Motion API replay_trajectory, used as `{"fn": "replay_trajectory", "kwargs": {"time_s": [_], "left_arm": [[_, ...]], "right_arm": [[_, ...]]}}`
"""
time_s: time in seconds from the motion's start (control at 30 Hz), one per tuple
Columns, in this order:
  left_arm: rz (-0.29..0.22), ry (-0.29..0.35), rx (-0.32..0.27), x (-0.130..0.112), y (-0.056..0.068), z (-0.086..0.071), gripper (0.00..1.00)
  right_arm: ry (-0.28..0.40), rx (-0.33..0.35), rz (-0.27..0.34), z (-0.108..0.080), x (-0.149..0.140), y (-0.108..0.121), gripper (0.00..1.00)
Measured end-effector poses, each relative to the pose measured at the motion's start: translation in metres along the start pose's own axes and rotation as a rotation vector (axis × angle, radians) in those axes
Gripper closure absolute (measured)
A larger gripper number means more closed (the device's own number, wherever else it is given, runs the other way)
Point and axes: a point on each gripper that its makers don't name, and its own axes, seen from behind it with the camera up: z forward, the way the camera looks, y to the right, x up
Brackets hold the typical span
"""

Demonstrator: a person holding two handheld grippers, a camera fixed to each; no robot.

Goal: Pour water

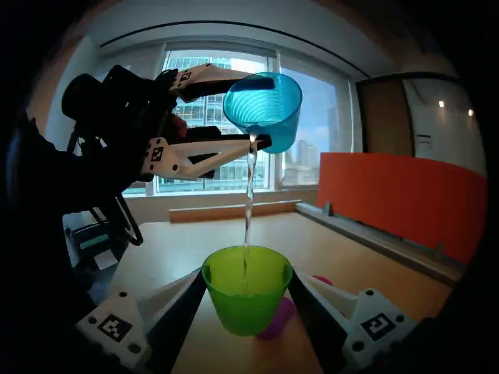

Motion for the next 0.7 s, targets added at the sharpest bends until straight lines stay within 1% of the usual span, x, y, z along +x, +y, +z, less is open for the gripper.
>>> {"fn": "replay_trajectory", "kwargs": {"time_s": [0.4,0.5,0.7], "left_arm": [[0.035,0.007,-0.002,0.0005,-0.0025,-0.0003,0.14],[0.052,0.007,-0.003,0.0004,-0.0019,0.0002,0.14],[0.070,0.011,-0.005,0.0002,0.0010,0.0009,0.14]], "right_arm": [[-0.003,-0.001,-0.004,-0.0010,-0.0003,0.0004,0.08],[-0.003,-0.002,-0.005,-0.0010,-0.0002,0.0001,0.08],[-0.003,-0.002,-0.005,-0.0008,0.0004,0.0004,0.08]]}}
